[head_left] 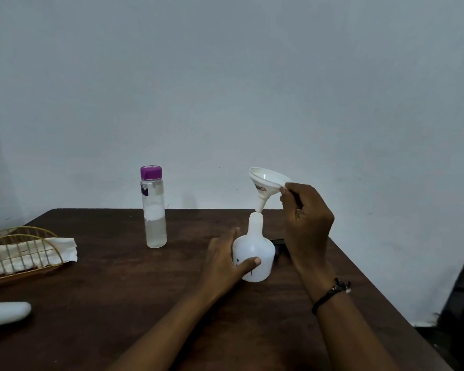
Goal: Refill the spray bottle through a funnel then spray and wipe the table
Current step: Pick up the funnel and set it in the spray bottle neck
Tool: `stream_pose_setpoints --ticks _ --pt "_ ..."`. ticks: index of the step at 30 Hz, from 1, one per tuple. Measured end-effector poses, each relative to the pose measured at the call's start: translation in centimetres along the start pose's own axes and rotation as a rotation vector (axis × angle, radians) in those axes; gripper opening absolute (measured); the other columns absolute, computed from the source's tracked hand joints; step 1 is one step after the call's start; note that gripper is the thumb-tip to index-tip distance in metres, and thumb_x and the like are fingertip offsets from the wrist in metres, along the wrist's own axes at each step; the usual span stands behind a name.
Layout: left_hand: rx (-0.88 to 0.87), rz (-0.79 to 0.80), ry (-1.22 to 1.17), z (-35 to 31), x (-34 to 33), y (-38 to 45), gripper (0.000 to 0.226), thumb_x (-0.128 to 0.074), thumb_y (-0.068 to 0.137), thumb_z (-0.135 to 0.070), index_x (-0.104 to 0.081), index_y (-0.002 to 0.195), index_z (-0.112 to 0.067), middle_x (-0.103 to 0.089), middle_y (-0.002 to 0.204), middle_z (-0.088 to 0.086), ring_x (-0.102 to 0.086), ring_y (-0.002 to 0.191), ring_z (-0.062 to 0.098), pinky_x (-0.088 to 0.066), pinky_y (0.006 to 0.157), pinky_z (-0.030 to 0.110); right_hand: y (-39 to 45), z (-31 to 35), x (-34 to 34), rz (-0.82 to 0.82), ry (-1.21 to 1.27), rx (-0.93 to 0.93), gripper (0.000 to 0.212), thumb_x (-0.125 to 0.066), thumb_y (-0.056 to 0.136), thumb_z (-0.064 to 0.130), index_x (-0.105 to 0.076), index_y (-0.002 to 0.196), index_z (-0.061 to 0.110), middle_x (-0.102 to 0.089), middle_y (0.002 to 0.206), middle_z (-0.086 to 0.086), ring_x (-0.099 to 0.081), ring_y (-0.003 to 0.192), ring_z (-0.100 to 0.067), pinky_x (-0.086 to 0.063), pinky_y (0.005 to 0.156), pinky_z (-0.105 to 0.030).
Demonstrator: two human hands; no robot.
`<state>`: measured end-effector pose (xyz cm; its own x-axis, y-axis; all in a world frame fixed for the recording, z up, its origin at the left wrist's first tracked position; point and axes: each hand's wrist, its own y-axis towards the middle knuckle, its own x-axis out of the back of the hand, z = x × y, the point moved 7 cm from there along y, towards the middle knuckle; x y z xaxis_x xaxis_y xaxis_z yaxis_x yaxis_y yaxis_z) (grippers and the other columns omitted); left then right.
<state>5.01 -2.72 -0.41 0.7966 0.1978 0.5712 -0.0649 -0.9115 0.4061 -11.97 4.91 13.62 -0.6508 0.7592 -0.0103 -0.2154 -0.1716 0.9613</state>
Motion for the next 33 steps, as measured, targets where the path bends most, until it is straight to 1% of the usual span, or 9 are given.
stream_pose_setpoints --ticks 5,9,14,17,20,22,24,30,33 --pt "-0.021 0.026 0.029 0.4 -0.5 0.2 0.092 -0.069 0.068 -0.072 -0.037 0.144 -0.031 -0.048 0.14 -0.009 -0.041 0.127 0.013 -0.045 0.1 0.035 -0.7 -1.2 -0.6 0.052 -0.014 0.012 0.006 -0.066 0.09 0.0 -0.07 0.094 -0.003 -0.072 0.085 -0.012 -0.068 0.076 -0.024 -0.048 0.069 -0.019" --pt "-0.029 0.047 0.026 0.3 -0.9 0.2 0.095 -0.065 0.066 -0.077 -0.038 0.144 -0.03 -0.05 0.139 -0.008 -0.043 0.127 0.015 -0.046 0.103 0.04 -1.0 -1.6 -0.8 0.078 -0.008 0.044 0.007 -0.065 0.091 0.002 -0.07 0.094 -0.002 -0.072 0.085 -0.012 -0.068 0.075 -0.024 -0.05 0.065 -0.024" --pt "-0.029 0.054 0.016 0.3 -1.0 0.2 0.094 -0.067 0.069 -0.074 -0.038 0.145 -0.028 -0.048 0.145 -0.006 -0.045 0.128 0.015 -0.043 0.108 0.043 -1.0 -1.2 -1.1 0.11 0.003 0.1 0.008 -0.066 0.09 0.0 -0.07 0.093 -0.005 -0.072 0.086 -0.015 -0.069 0.076 -0.026 -0.046 0.072 -0.016" --pt "-0.03 0.054 0.018 0.2 -0.8 0.1 0.092 -0.07 0.072 -0.068 -0.037 0.147 -0.026 -0.046 0.147 -0.005 -0.042 0.131 0.016 -0.04 0.11 0.04 -1.0 -0.8 -1.3 0.146 0.013 0.145 0.017 -0.058 0.092 0.007 -0.071 0.092 -0.005 -0.072 0.086 -0.016 -0.07 0.077 -0.027 -0.049 0.071 -0.021" --pt "-0.03 0.052 0.02 0.2 -0.8 0.1 0.093 -0.069 0.07 -0.071 -0.037 0.145 -0.028 -0.046 0.146 -0.006 -0.044 0.131 0.017 -0.04 0.11 0.039 -1.1 -0.6 -1.5 0.189 0.002 0.168 0.009 -0.061 0.088 -0.001 -0.07 0.088 -0.003 -0.071 0.082 -0.014 -0.067 0.072 -0.026 -0.048 0.066 -0.022" --pt "-0.022 0.056 0.014 0.4 -0.9 0.2 0.094 -0.067 0.068 -0.075 -0.037 0.145 -0.03 -0.047 0.146 -0.007 -0.046 0.129 0.016 -0.041 0.109 0.039 -1.4 -0.7 -1.9 0.234 -0.013 0.163 0.006 -0.064 0.084 -0.004 -0.069 0.084 0.0 -0.068 0.076 -0.011 -0.063 0.066 -0.025 -0.047 0.06 -0.029" --pt "-0.014 0.047 0.027 0.6 -0.8 0.2 0.092 -0.069 0.07 -0.071 -0.037 0.145 -0.03 -0.046 0.147 -0.007 -0.045 0.129 0.015 -0.039 0.108 0.033 -1.4 -1.0 -2.0 0.246 -0.018 0.144 0.006 -0.064 0.082 -0.004 -0.068 0.083 0.001 -0.065 0.073 -0.01 -0.06 0.062 -0.024 -0.045 0.056 -0.034" --pt "-0.065 0.008 0.053 0.0 -0.2 0.0 0.081 -0.074 0.073 -0.061 -0.043 0.14 -0.027 -0.051 0.137 -0.007 -0.047 0.123 0.014 -0.034 0.093 0.023 -1.5 -1.4 -1.9 0.271 -0.002 0.1 0.008 -0.06 0.082 0.0 -0.066 0.087 0.003 -0.064 0.076 -0.008 -0.057 0.064 -0.022 -0.045 0.057 -0.029" --pt "-0.088 0.005 0.058 0.1 -0.2 -0.1 0.082 -0.073 0.074 -0.061 -0.042 0.142 -0.028 -0.049 0.141 -0.007 -0.045 0.127 0.014 -0.032 0.097 0.025 -1.6 -1.4 -1.9 0.279 0.035 0.068 0.012 -0.056 0.083 0.006 -0.065 0.092 0.003 -0.063 0.078 -0.006 -0.056 0.066 -0.018 -0.045 0.06 -0.026"
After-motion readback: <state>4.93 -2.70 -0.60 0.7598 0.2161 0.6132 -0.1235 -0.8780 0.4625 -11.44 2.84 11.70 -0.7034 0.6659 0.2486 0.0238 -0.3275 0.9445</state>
